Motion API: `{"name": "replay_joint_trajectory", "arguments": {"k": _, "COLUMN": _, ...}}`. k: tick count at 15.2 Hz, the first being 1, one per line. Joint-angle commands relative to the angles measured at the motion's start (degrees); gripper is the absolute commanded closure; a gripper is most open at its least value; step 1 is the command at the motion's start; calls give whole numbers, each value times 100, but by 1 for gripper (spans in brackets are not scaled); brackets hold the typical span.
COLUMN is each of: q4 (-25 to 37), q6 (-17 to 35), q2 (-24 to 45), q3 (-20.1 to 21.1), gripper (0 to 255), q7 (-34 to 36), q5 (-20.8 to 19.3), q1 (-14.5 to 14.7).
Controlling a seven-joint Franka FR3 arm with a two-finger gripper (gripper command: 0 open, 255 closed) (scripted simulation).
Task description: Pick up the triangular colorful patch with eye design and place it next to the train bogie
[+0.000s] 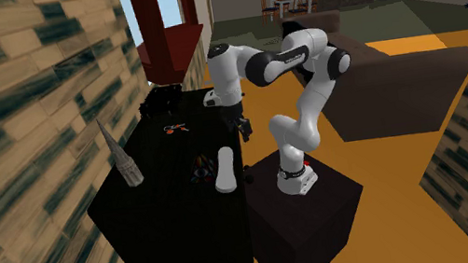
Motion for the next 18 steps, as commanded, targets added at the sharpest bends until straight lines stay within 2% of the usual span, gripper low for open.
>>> {"name": "replay_joint_trajectory", "arguments": {"k": 1, "q4": 0, "q6": 0, "q2": 0, "q3": 0, "gripper": 0, "q7": 0, "q5": 0, "q1": 0}}
{"name": "replay_joint_trajectory", "arguments": {"k": 8, "q4": -944, "q6": 2776, "q2": -457, "q3": 888, "gripper": 0, "q7": 2109, "q5": 260, "q1": -501}}
{"name": "replay_joint_trajectory", "arguments": {"k": 13, "q4": -1294, "q6": 4733, "q2": -409, "q3": 1758, "gripper": 0, "q7": 3766, "q5": 86, "q1": -1193}}
{"name": "replay_joint_trajectory", "arguments": {"k": 14, "q4": -1312, "q6": 4936, "q2": -392, "q3": 1873, "gripper": 0, "q7": 3963, "q5": 49, "q1": -1303}}
{"name": "replay_joint_trajectory", "arguments": {"k": 18, "q4": -1452, "q6": 5298, "q2": -178, "q3": 1897, "gripper": 0, "q7": 3985, "q5": 13, "q1": -1379}}
